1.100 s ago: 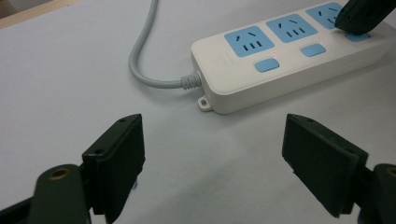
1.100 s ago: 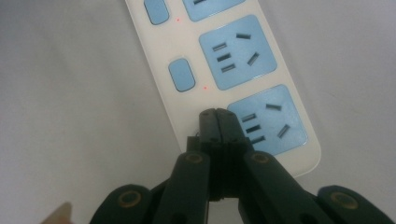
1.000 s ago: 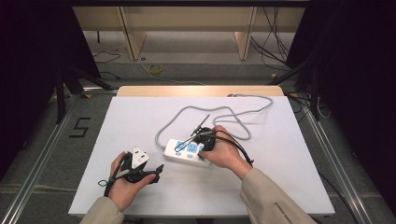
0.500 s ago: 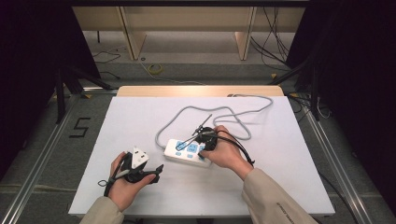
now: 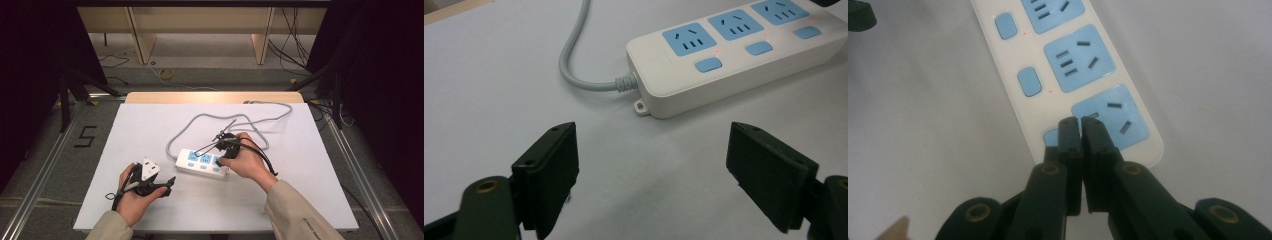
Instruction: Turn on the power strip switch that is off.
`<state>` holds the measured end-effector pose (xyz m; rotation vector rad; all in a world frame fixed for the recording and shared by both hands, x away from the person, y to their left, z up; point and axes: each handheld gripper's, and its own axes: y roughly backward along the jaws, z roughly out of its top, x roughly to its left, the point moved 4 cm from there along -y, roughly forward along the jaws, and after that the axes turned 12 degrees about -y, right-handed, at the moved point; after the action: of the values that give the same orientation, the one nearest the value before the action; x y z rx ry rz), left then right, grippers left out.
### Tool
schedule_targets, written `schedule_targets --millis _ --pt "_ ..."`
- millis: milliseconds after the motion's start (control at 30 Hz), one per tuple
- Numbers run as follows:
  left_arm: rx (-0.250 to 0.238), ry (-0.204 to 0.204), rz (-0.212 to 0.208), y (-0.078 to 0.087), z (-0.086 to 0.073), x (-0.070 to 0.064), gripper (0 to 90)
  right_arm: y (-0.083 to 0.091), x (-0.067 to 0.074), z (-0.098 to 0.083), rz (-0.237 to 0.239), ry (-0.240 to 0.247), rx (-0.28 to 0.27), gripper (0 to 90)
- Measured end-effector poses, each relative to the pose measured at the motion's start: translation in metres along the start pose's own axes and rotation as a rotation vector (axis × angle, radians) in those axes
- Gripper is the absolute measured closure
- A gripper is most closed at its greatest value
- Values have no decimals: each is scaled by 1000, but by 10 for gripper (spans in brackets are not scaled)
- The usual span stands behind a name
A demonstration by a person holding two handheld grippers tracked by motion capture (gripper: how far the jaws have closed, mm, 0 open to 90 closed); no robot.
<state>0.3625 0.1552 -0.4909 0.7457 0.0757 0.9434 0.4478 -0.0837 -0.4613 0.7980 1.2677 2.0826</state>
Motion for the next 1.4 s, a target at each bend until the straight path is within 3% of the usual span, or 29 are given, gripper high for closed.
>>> schedule_targets --millis 667,867,1133,1200,1400 --pt "2 -2 2 0 0 0 208 17 -21 -18 -9 -48 -88 758" --pt "6 -3 0 0 -1 -1 208 21 -33 -29 -20 -66 -96 704" --pt "8 -1 -2 -1 -2 -1 209 34 -53 -46 -22 -120 -174 636" --pt "7 -2 0 -1 -2 -1 209 38 -62 -57 -33 -140 -194 632" --pt "8 1 -1 -2 -2 -2 209 42 -72 -76 -38 -166 -204 607"
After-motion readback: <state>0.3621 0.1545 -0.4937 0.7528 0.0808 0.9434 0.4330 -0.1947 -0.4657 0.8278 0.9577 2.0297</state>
